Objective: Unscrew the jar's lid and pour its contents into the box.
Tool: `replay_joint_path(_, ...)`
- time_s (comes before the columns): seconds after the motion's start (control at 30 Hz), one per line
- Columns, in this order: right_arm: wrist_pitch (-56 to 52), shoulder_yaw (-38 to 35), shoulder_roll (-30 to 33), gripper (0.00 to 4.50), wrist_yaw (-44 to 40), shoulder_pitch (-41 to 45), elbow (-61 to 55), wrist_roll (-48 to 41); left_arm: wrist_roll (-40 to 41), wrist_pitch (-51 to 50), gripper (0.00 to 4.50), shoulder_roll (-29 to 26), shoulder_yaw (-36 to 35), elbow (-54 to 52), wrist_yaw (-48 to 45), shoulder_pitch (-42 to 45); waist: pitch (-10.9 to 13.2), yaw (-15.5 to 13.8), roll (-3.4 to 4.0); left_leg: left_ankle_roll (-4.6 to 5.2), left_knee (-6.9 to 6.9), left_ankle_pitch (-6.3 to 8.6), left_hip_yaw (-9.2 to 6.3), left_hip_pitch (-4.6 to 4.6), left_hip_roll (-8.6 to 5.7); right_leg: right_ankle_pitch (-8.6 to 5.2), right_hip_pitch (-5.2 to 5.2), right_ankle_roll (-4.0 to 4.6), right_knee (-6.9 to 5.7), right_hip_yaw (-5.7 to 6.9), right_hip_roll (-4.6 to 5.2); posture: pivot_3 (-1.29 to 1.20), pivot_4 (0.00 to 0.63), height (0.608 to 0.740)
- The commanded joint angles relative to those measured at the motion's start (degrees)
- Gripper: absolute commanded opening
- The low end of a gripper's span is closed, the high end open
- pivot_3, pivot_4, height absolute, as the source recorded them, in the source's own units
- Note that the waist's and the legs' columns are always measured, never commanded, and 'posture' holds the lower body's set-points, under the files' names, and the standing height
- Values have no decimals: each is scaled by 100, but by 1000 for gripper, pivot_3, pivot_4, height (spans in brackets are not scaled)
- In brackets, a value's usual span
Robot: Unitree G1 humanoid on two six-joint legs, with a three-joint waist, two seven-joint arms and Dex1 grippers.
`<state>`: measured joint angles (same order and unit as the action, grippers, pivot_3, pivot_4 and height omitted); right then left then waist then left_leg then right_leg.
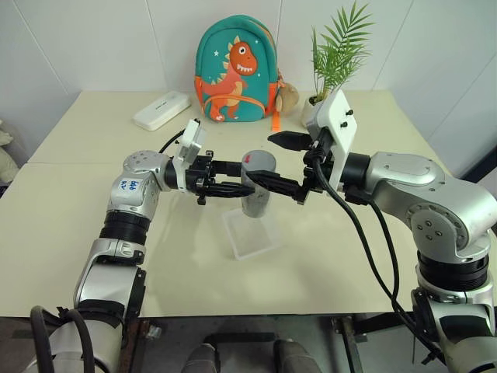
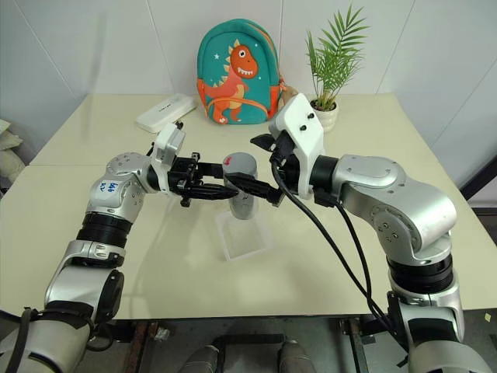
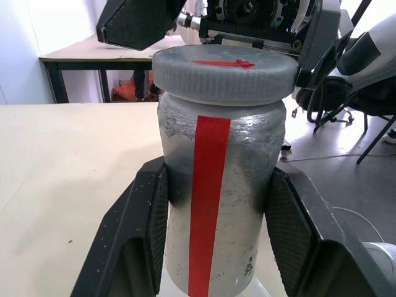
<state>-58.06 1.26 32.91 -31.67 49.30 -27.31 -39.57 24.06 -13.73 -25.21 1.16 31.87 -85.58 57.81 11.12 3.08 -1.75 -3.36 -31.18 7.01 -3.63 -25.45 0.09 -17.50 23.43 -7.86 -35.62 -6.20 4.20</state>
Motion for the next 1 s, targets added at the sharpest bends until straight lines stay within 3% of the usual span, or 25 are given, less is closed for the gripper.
replay_joint_path(0.03, -50, -344, 184, 4477, 115, -23, -166, -6, 40, 51, 1881, -64, -58, -184, -101, 52, 0, -2, 0, 0, 0, 0, 0, 0, 0, 0, 0, 1, 0, 0, 0, 0, 150, 740)
replay_joint_path(1.0, -424, -689, 551, 4477, 117, -296, -836, -859, 24, 81, 1881, -40, -28, -157, -156, 55, 1, -4, -1, 0, -2, 0, 0, -1, 0, -9, -1, 17, 1, -1, 1, 0, 150, 740)
